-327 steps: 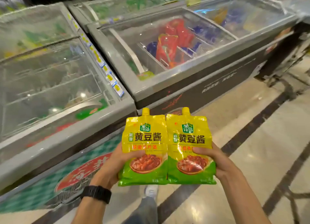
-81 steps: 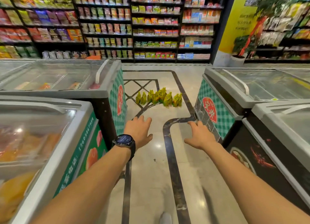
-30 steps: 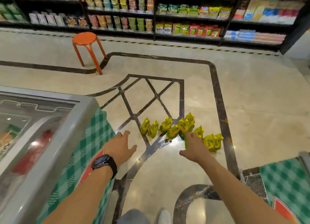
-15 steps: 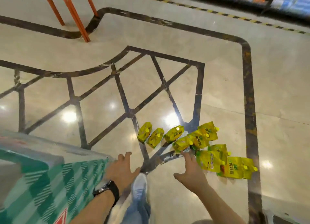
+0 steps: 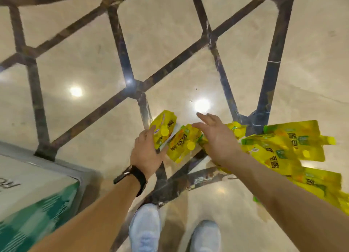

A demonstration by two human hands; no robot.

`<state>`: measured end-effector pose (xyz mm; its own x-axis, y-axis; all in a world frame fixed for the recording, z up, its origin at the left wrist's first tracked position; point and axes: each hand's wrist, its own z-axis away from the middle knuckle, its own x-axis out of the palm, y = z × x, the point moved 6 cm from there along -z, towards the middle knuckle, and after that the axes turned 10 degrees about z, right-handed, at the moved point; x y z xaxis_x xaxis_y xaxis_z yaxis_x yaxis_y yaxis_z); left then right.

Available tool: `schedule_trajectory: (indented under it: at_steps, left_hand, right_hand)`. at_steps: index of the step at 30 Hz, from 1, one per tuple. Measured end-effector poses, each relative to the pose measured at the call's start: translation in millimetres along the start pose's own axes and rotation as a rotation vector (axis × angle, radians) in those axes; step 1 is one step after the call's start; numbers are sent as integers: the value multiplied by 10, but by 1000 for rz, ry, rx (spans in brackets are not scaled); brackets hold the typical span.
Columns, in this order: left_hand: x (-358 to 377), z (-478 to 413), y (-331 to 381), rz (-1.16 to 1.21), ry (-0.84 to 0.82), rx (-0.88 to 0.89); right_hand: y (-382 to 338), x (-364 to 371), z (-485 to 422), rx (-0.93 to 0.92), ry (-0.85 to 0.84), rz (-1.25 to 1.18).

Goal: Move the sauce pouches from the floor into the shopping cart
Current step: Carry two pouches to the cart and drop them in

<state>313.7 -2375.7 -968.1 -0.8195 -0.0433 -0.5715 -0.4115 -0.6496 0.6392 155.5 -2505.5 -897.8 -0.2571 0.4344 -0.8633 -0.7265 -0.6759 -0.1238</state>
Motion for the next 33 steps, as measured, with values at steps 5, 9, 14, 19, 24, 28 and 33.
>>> schedule_trajectory:
  at_steps: [5,9,14,19,24,28,33]
  left_hand:
    - [-72,-144,-242,161,203,130]
    - [-486,-212,-546,360,120,132]
    - [-365,41,-908,608,203,10]
    - [130,145,-1017,589,121,89]
    - [173,82,-1058,636,227,71]
    - [5,-74,-954,651,166,32]
    - [-141,-61,-739,671,88,-5]
  right_hand:
    - [-158,342,-457,-82,7,87]
    - [-306,427,-421,-51,60,-218]
    - [-319,1075,64,65,216,-762]
    - [-277,1665,397,-25,153,-721]
    - [-226,1789,370,106,271,-930]
    - [-278,1895,311,194,290,-1052]
    - [-224,1658,235,232,286,-1046]
